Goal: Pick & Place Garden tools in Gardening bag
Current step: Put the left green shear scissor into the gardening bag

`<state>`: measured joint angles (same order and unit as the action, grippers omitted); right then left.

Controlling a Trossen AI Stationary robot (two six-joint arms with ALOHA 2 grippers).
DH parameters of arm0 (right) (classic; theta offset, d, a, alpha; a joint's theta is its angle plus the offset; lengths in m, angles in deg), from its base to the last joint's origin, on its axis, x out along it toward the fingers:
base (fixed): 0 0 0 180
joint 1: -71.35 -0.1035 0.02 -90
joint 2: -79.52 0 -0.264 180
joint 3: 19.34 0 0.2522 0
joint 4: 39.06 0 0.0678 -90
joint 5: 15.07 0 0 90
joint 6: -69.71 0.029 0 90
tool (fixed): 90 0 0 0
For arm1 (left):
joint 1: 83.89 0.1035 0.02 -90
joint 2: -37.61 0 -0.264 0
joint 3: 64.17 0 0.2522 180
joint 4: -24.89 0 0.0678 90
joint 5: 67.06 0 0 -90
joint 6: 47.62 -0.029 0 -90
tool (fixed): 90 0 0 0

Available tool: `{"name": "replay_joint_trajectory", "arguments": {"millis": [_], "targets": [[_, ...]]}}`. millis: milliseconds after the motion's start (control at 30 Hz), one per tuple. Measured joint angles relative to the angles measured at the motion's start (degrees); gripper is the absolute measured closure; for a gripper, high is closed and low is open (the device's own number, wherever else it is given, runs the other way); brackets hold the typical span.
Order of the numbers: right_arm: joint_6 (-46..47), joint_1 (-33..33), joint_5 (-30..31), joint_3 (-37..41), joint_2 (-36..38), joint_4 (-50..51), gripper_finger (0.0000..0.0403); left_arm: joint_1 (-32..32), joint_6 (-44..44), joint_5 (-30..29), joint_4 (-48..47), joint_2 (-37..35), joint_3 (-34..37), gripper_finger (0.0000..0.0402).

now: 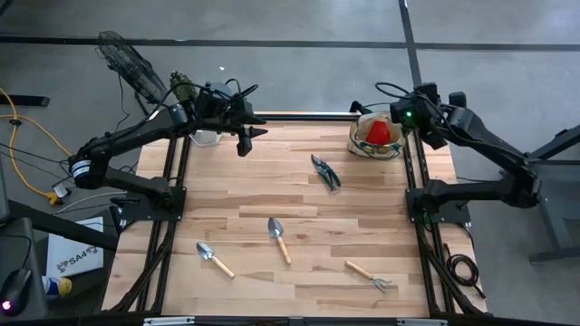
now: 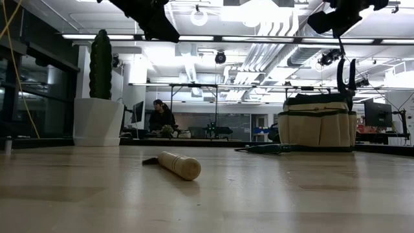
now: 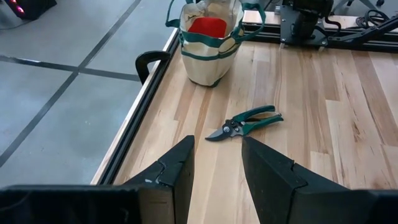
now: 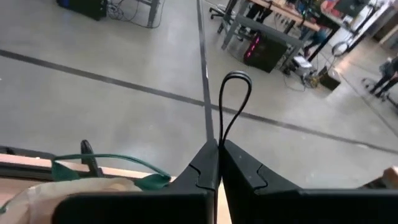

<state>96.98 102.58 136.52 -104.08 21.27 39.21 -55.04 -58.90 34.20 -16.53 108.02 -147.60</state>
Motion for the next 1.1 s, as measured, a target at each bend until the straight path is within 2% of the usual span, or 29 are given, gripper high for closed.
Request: {"name": "replay_joint_trajectory", "arguments": {"millis": [333, 533, 700, 1100], "targets": [[8.7, 4.1, -2.0, 0.0, -1.0, 4.3, 0.0399, 0.0, 0.0, 0.0, -0.8, 0.0, 0.0, 0.0272], [8.3, 5.8, -6.1, 0.0, -1.0, 4.3, 0.0399, 0.0, 0.0, -1.2, -1.2, 0.0, 0.0, 0.0272], [0.7, 6.7, -10.0, 0.0, -1.0, 3.1, 0.0399, 0.0, 0.0, -1.4, -1.2, 0.0, 0.0, 0.0272], [-17.9, 7.9, -14.7, 0.0, -2.1, -1.6, 0.0399, 0.0, 0.0, -1.4, -1.2, 0.0, 0.0, 0.0272]]}}
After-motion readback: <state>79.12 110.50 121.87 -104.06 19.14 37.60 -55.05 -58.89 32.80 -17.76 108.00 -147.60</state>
